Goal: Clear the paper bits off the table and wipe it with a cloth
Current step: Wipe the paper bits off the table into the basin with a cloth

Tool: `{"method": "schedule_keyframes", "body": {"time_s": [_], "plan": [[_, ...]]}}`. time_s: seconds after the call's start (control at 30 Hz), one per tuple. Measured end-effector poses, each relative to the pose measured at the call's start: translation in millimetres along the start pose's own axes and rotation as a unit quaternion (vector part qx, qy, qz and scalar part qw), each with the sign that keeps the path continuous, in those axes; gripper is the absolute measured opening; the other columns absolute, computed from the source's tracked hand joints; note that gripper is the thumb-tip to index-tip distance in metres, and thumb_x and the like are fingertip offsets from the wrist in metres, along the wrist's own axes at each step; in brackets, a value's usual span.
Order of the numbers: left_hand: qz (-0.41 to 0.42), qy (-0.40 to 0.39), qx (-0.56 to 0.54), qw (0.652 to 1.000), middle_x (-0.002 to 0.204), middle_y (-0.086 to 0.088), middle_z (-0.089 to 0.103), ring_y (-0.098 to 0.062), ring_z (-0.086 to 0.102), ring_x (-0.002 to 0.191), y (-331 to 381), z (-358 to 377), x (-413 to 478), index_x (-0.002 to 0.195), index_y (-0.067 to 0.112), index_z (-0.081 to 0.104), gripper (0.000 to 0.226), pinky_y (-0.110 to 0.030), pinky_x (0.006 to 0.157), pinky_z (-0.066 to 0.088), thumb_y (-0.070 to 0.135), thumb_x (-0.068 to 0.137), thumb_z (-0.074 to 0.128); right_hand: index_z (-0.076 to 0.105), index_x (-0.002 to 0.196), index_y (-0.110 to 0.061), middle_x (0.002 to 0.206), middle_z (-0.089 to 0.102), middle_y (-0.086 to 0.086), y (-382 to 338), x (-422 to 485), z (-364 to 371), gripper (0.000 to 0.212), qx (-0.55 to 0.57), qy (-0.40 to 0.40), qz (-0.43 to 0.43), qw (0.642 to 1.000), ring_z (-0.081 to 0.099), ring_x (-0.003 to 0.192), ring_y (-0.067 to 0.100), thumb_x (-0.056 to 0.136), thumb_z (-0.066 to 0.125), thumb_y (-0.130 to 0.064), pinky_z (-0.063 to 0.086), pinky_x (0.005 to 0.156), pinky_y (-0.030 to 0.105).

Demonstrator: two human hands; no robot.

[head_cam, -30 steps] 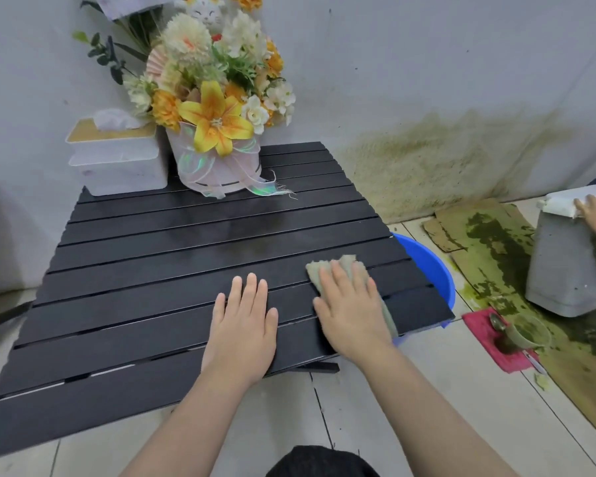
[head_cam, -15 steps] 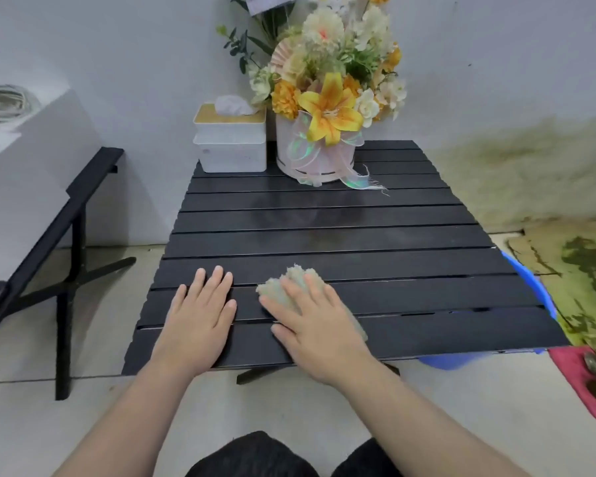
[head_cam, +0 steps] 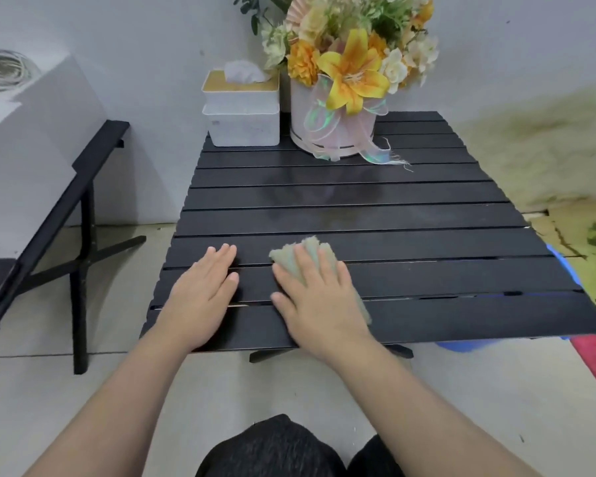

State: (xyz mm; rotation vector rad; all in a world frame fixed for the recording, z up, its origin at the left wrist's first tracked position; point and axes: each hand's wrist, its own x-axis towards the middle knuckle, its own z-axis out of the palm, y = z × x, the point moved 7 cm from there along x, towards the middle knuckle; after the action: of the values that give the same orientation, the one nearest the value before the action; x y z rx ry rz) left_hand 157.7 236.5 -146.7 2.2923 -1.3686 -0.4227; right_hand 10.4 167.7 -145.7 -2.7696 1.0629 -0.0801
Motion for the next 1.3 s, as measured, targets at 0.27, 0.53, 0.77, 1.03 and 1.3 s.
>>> {"method": "schedule_keyframes", "body": {"time_s": [0.27,0.53,0.77,1.03,1.3], "plan": [[-0.001,0.016,0.099,0.995,0.157,0.007,0.006,-0.013,-0.004,0.145,-37,-15,5,0.147,0.021,0.015,0.051,-0.028,0.117,-0.001,0.03,0.098,0.025,0.021,0.147,-0.026,0.158,0.011,0.007,79,-14,-13,0.053,-0.034,0.039,0.222,0.974,0.002,0.143,0.033,0.097,0.02,-0.043,0.014,0.113,0.048],[-0.001,-0.001,0.069,0.998,0.15,0.019,-0.007,-0.003,-0.013,0.142,-42,-15,6,0.147,0.025,0.007,0.052,-0.023,0.116,-0.007,0.033,0.098,0.022,0.033,0.143,-0.026,0.155,0.025,0.005,-39,0,3,0.052,-0.005,0.04,-0.015,0.999,0.016,0.143,0.029,0.094,0.022,-0.039,0.025,0.113,0.048],[-0.009,0.002,0.08,0.997,0.148,0.021,-0.01,-0.003,-0.015,0.142,-42,-13,7,0.147,0.028,0.006,0.051,-0.029,0.118,-0.005,0.033,0.098,0.019,0.025,0.147,-0.024,0.158,0.01,0.007,75,3,-15,0.052,-0.011,0.036,0.213,0.976,0.002,0.144,0.029,0.097,0.023,-0.04,0.011,0.114,0.049],[0.002,-0.011,0.043,0.999,0.156,0.012,0.007,-0.002,-0.005,0.142,-45,-22,27,0.146,0.025,0.017,0.049,-0.026,0.114,-0.006,0.031,0.098,0.025,0.012,0.147,-0.033,0.159,0.005,-0.001,-14,73,7,0.05,0.012,0.004,-0.046,0.999,-0.002,0.144,0.026,0.099,0.022,-0.037,0.006,0.115,0.045],[0.014,-0.035,0.159,0.987,0.159,-0.005,0.004,-0.021,-0.001,0.146,-34,-8,118,0.147,0.015,0.01,0.053,-0.04,0.118,0.005,0.032,0.098,0.019,0.015,0.146,-0.027,0.158,0.002,0.003,14,147,-2,0.048,-0.014,0.001,0.081,0.997,0.0,0.142,0.032,0.099,0.022,-0.034,0.009,0.113,0.053]]}}
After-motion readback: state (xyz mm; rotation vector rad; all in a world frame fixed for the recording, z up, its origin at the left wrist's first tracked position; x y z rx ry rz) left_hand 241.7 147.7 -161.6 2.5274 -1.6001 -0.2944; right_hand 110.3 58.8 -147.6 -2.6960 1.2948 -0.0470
